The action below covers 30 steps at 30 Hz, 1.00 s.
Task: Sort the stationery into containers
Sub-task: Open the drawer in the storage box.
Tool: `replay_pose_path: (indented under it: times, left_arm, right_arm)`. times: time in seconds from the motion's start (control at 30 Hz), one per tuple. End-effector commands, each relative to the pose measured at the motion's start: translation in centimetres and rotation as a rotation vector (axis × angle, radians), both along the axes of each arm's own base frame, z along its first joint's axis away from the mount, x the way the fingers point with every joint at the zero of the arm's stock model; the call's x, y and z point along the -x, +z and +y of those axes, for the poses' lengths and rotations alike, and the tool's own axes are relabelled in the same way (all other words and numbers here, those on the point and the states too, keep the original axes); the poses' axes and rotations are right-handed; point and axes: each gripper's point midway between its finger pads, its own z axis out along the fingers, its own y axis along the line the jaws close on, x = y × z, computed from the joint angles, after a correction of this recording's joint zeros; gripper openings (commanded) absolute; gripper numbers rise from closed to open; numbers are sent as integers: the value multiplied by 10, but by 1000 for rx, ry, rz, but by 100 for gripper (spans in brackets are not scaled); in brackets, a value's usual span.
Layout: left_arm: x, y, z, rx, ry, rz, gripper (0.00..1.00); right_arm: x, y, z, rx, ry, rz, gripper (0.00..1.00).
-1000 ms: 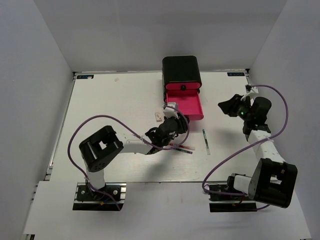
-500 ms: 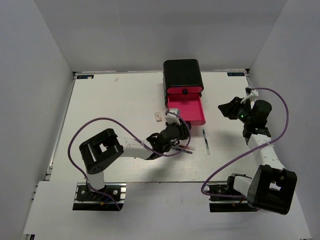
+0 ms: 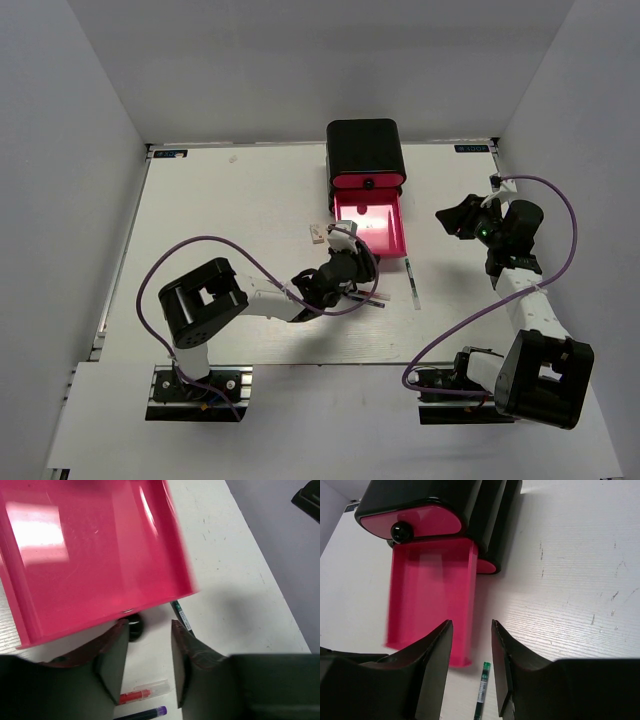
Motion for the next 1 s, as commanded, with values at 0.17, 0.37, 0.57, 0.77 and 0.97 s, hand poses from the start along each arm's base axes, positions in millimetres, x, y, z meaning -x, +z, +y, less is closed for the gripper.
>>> replay_pose_path:
  times: [0.17, 0.37, 0.57, 0.77, 0.97]
  left_arm:
    - [5, 19, -3, 66, -8, -18, 43]
    - [6, 32, 0, 76, -13, -43, 47]
    - [22, 61, 28, 87, -37, -74, 56]
    - [39, 78, 82, -27, -19, -71, 76]
    - [72, 99, 146, -135, -30, 2, 100]
  right_arm:
    - [4, 4, 0, 18, 7, -28, 43]
    - [4, 3, 0, 32, 14, -34, 44]
    - [10, -5, 3, 90, 76, -8, 50]
    - [28, -21, 12, 191, 223, 111, 47]
    - [55, -47, 13, 431, 356, 107, 41]
